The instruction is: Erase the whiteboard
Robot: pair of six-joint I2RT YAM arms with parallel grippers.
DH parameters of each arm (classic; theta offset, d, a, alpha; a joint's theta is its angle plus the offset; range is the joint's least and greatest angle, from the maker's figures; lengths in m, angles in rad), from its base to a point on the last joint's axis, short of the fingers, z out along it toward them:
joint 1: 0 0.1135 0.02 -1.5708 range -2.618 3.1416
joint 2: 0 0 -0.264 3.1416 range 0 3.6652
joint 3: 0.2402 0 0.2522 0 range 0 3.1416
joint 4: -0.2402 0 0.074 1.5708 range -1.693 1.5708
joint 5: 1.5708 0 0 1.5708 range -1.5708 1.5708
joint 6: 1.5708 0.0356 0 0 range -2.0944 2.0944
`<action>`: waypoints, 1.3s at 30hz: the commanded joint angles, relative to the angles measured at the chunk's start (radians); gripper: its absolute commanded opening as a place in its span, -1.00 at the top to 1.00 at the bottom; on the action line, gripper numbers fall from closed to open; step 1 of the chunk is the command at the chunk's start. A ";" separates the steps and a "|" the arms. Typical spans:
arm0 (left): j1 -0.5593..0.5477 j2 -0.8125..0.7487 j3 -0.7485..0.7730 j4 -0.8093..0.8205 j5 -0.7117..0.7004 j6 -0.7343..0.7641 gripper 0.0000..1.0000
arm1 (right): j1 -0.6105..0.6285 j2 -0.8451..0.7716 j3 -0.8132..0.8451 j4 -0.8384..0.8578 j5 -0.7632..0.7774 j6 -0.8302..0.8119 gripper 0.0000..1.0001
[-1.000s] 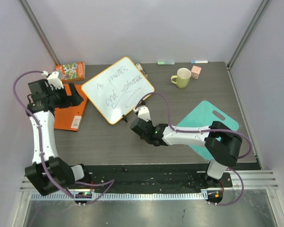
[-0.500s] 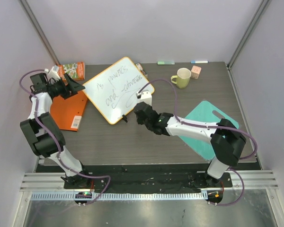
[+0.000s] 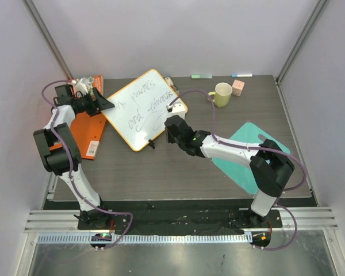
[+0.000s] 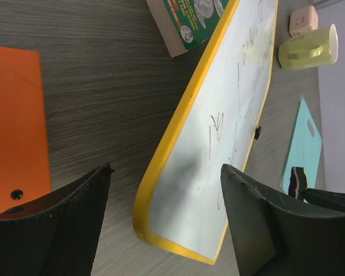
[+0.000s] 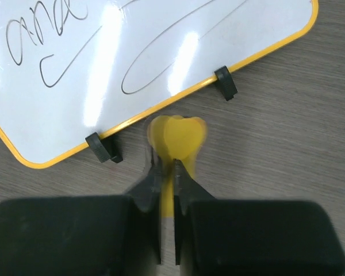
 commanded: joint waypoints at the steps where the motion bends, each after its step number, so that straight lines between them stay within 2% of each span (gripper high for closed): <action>1: -0.008 0.033 0.036 0.029 -0.004 0.026 -0.47 | -0.020 0.033 0.091 0.057 -0.046 -0.041 0.98; 2: -0.011 0.041 0.036 0.029 0.008 0.028 -0.43 | -0.025 0.047 0.098 0.057 -0.054 -0.049 0.97; 5: -0.012 0.056 0.026 0.032 0.010 0.035 -0.05 | -0.032 0.074 0.118 0.131 -0.105 -0.076 0.98; 6: -0.012 0.056 0.025 0.032 0.011 0.040 0.18 | -0.034 0.082 0.122 0.145 -0.111 -0.089 0.98; 8: -0.011 0.053 0.017 0.030 0.014 0.063 0.38 | -0.035 0.102 0.138 0.181 -0.129 -0.107 0.98; 9: -0.011 0.050 0.016 0.024 0.014 0.077 0.57 | -0.040 0.110 0.156 0.186 -0.135 -0.118 0.97; 14: -0.012 0.011 0.011 -0.036 0.011 0.172 1.00 | -0.052 0.150 0.200 0.209 -0.165 -0.138 0.98; 28: -0.014 -0.042 0.034 -0.279 0.016 0.528 1.00 | -0.120 0.261 0.236 0.376 -0.212 -0.179 0.98; 35: -0.028 -0.040 0.063 -0.344 -0.007 0.585 1.00 | -0.124 0.410 0.381 0.422 -0.197 -0.264 0.97; 39: -0.044 -0.036 0.091 -0.385 -0.023 0.606 1.00 | -0.121 0.479 0.427 0.444 -0.276 -0.250 0.97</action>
